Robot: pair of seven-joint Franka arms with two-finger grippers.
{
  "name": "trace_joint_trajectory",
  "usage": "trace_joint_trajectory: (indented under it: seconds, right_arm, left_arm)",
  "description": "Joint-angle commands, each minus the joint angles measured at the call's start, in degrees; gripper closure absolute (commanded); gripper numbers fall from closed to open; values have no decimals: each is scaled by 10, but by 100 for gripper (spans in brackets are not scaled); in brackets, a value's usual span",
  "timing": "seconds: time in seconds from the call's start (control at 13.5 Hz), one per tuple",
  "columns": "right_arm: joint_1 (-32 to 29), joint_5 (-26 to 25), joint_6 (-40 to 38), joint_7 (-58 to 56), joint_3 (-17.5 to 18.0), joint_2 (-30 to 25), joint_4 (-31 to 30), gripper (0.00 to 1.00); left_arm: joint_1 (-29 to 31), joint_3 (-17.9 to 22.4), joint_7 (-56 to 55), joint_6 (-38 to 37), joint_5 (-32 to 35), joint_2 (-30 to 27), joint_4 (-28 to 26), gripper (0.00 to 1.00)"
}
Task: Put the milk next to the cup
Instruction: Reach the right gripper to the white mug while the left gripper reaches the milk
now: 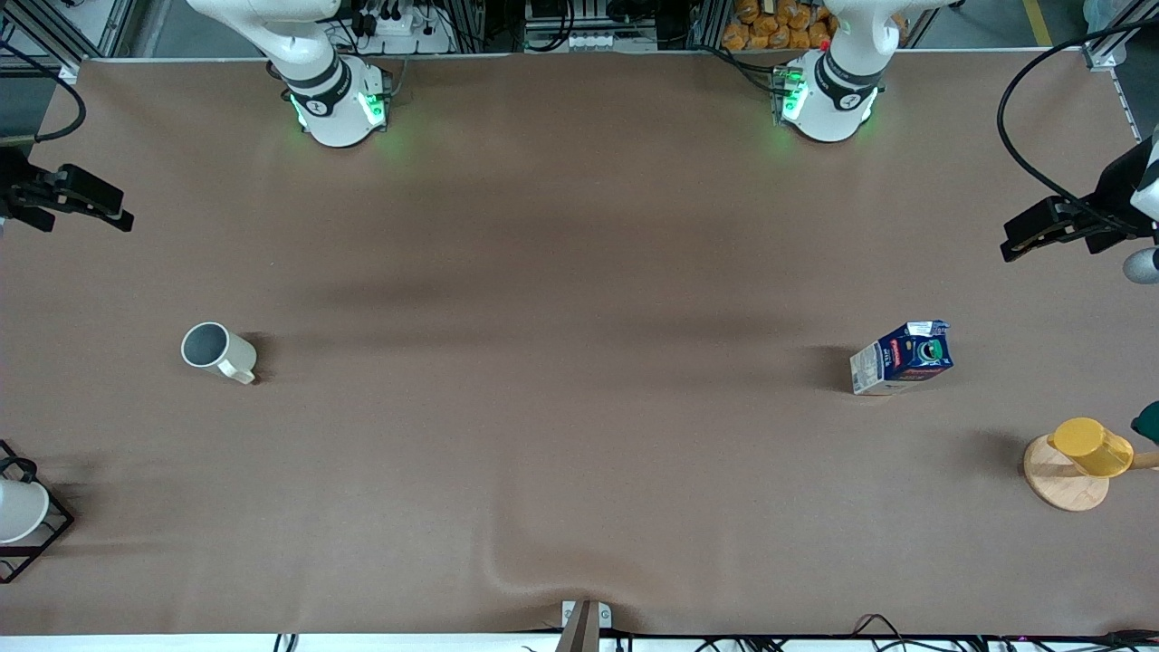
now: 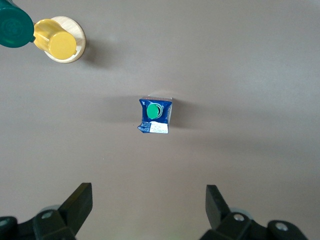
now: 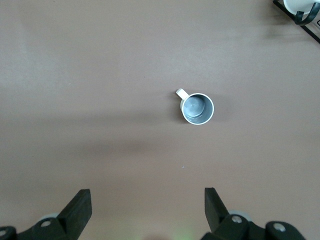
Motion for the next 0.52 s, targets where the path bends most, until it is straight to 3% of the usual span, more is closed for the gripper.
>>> trace_joint_trajectory:
  seconds: [0.0, 0.45]
  right_arm:
    - [3, 2, -4, -6, -3, 5, 10, 0]
    - [2, 4, -6, -6, -3, 8, 6, 0]
  left_arm:
    - [3, 1, 10, -3, -6, -6, -3, 0]
    - [5, 1, 13, -2, -11, 7, -6, 0]
